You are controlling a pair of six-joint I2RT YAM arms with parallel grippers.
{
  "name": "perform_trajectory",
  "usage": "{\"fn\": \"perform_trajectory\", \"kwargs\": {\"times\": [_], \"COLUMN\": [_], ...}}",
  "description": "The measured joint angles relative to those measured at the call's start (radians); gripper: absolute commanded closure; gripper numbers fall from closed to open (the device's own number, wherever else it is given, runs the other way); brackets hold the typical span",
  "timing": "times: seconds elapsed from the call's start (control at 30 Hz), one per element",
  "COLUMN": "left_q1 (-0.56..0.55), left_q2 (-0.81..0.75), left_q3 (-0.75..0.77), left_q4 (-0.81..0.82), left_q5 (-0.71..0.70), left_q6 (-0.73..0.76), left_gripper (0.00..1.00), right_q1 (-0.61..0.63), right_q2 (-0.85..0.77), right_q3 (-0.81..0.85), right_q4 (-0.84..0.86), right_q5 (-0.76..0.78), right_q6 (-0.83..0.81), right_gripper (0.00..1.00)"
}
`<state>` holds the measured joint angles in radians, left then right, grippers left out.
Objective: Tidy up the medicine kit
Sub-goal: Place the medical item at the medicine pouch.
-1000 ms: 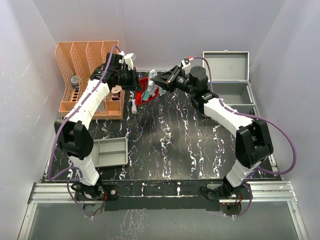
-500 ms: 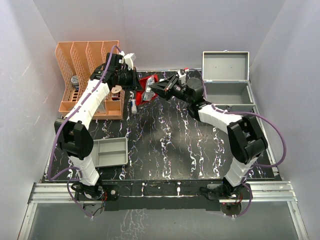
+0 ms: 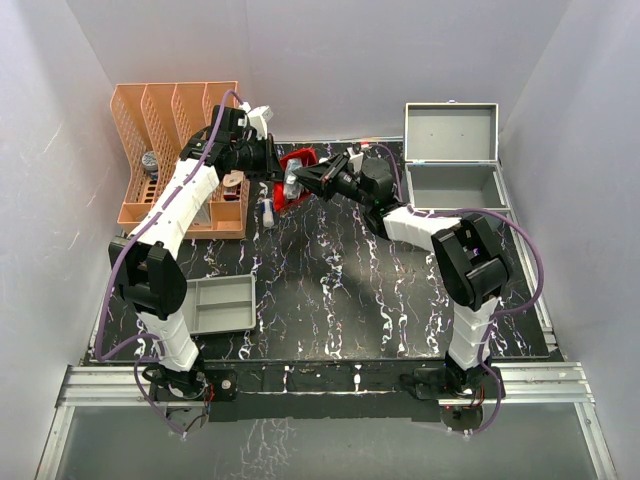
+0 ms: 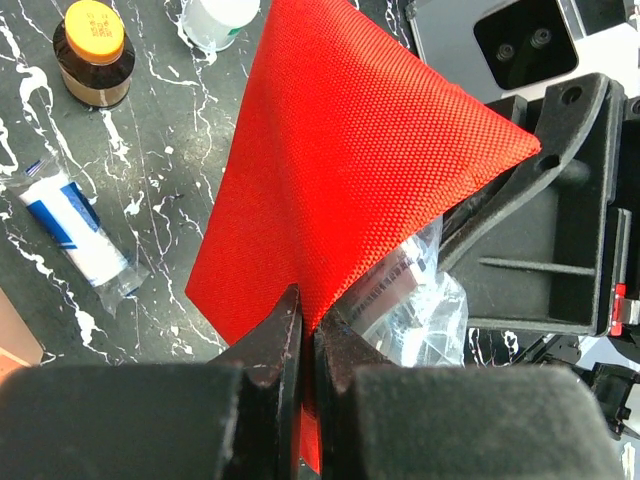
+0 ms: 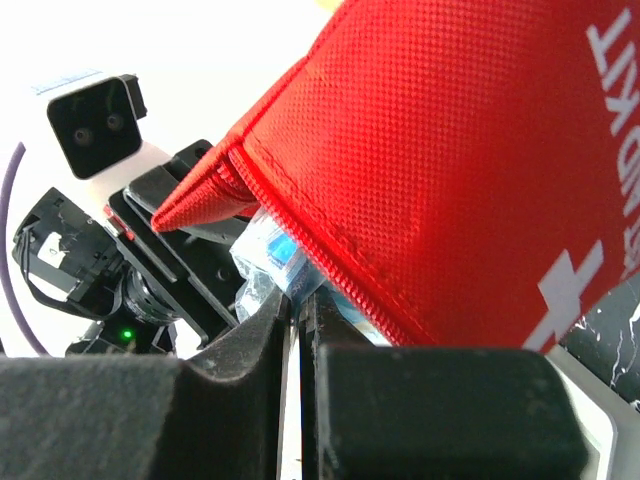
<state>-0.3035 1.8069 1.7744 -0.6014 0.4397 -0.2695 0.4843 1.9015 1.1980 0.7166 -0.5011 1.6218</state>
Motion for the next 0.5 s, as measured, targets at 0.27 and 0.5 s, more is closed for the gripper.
{"fn": "perform_trajectory", "kwargs": {"times": [0.27, 0.5], "left_q1": [0.0, 0.0], "left_q2": [0.0, 0.0], "left_q3": [0.0, 0.0], "left_q4": [0.01, 0.01], "left_q5": [0.024, 0.032], "left_q6": [-0.003, -0.003], "left_gripper": [1.0, 1.0], "right_q1": [0.0, -0.001], "right_q2": [0.022, 0.022], "right_q3": [0.044, 0.061], "right_q4": [0.013, -0.065], "right_q5": [0.02, 0.037], "right_q6": [0.003, -0.033], "right_gripper": [1.0, 1.0]}}
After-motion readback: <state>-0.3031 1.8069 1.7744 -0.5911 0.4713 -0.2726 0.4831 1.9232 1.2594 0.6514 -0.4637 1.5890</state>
